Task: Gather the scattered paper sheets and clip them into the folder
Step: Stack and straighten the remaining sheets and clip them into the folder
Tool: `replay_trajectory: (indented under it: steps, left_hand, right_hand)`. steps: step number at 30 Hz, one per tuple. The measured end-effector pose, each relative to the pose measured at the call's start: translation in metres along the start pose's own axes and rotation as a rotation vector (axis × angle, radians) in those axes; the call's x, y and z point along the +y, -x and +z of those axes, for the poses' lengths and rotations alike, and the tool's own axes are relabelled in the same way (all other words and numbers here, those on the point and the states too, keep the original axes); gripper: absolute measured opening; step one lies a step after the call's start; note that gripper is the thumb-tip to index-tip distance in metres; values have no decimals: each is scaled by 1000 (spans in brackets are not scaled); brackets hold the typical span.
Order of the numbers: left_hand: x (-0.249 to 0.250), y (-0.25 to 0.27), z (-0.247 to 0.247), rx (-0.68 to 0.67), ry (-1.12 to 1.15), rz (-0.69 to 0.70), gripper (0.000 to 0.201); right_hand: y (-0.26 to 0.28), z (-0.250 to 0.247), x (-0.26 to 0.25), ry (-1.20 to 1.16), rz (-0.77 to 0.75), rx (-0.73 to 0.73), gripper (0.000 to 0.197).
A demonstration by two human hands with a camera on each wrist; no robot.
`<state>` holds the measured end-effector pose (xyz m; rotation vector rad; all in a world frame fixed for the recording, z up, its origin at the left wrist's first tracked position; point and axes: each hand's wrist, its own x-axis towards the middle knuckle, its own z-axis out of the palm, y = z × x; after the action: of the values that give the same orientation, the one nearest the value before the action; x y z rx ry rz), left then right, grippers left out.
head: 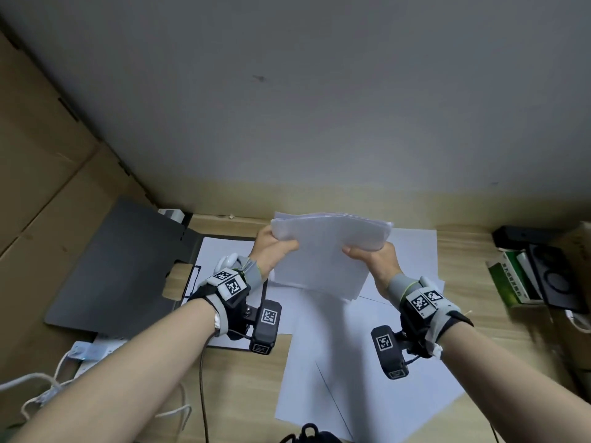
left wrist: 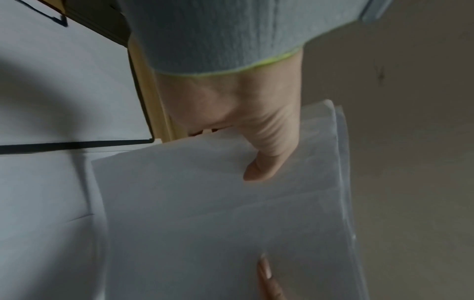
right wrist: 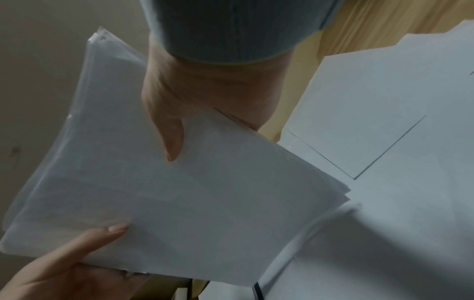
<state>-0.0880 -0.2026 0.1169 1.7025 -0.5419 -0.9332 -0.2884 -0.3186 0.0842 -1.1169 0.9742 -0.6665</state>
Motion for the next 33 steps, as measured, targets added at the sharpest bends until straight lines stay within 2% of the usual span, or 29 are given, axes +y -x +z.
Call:
replay_trajectory:
  steps: [3,6,10,13,16,19,24,26,30,33]
  left_hand:
    - [-3,1,-4,28,1,16,28]
    - [-9,7,-5,50,-40,-49,26]
    - [-2,6,-3,52,-64,-27,22]
    - [-5,6,-5,71,-56,-18,27]
    - [-19,12,-8,28,-115,-78,21]
    - [-34,14,-8,-34,-181,-109,31]
    - [-29,7,-12,-7,-135,-76,33]
    - [-31,6,-16,-19,-140,-67,30]
    - [-63,8,-21,-59,-241,-189,25]
    - [-79,-1,-31,-58,-202,-201,18]
  right_hand:
    - [4,-5,8,7,29,-12,34]
    - [7,-4,16,45,90,-3,25]
    - [3,2,4,13,39,-16,27]
    - [3,3,2,6,27,-33,27]
    - [3,-2,20,84,117,-62,30]
    - [5,-2,39,213,205,-92,33]
    - [-1,9,35,159,163,-47,33]
    - [1,9,35,151,149,-48,30]
    - [4,6,55,314,197,-82,20]
    - [-5,16,62,322,204,-18,11]
